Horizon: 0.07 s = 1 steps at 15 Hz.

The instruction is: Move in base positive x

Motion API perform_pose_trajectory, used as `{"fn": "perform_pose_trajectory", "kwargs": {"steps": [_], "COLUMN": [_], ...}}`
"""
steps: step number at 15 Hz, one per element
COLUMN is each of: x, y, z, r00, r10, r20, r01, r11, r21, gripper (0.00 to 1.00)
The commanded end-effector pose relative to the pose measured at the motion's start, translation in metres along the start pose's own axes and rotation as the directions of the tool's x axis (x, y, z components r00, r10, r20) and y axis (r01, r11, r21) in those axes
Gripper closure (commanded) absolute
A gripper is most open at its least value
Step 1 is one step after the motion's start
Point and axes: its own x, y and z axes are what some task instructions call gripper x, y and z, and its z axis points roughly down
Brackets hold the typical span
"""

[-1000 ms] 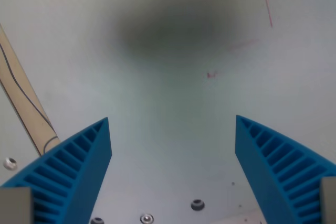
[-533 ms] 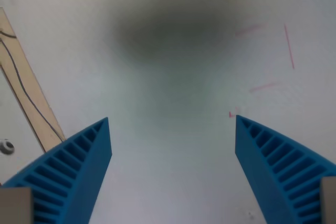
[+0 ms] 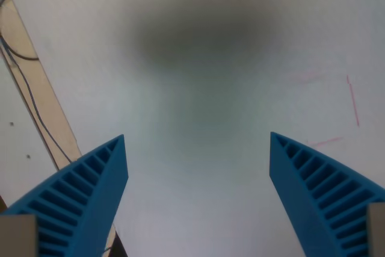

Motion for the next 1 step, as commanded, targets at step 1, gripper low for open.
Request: {"fn": "perform_pose_trajectory", "kwargs": {"steps": [1], "x": [0.0183], "y": [-0.0110], "z": [-0.0003], "r00": [0.998], "r10": [0.020], "r20": [0.058], "r01": [-0.018], "r11": [0.999], "r21": [-0.037], "gripper": [0.00]}}
